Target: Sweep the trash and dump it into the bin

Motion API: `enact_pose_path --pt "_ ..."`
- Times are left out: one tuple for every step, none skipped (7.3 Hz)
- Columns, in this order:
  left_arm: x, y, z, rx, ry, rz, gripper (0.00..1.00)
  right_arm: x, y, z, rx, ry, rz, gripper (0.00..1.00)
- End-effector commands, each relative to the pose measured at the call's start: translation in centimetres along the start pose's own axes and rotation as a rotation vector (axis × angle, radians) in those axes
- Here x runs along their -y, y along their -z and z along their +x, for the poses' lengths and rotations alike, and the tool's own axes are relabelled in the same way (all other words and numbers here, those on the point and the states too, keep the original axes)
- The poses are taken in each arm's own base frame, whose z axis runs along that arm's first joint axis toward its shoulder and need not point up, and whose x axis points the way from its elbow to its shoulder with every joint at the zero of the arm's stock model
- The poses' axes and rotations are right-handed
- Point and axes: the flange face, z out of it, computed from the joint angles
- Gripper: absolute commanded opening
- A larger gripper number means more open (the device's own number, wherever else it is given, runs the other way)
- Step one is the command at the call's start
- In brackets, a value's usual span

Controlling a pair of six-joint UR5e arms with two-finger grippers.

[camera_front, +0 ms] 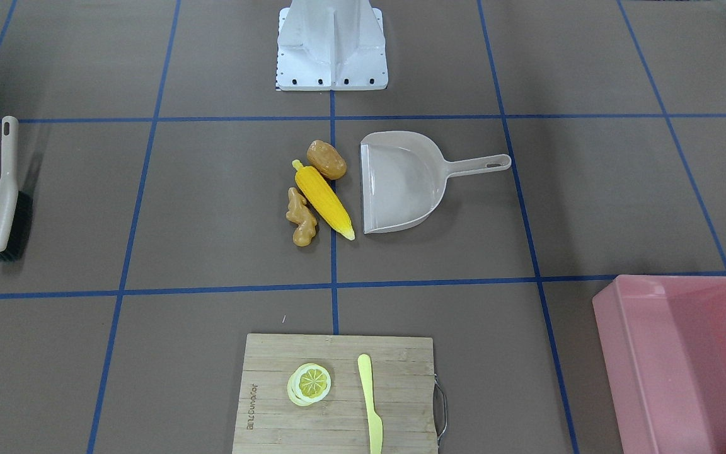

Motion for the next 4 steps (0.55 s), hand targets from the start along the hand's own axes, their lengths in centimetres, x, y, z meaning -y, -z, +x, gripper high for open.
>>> enact_pose_path --pt "0.3 0.3 0.3 0.001 -0.018 0.015 0.98 0.1 0.1 -0.1 0.003 0.002 0.002 1.00" --pt "0.9 0.7 0.9 0.007 -0.079 0.062 0.98 0.0 0.0 0.0 0.001 -0.002 -0.003 1.00" --pt "1.7 -0.2 2.6 0.008 -0.155 0.078 0.98 -0.3 -0.2 0.1 0.003 -0.009 -0.010 1.00" --pt "2.9 -1.2 5.1 0.003 -0.213 0.076 0.98 -0.4 -0.3 0.2 0.003 -0.012 -0.013 1.00"
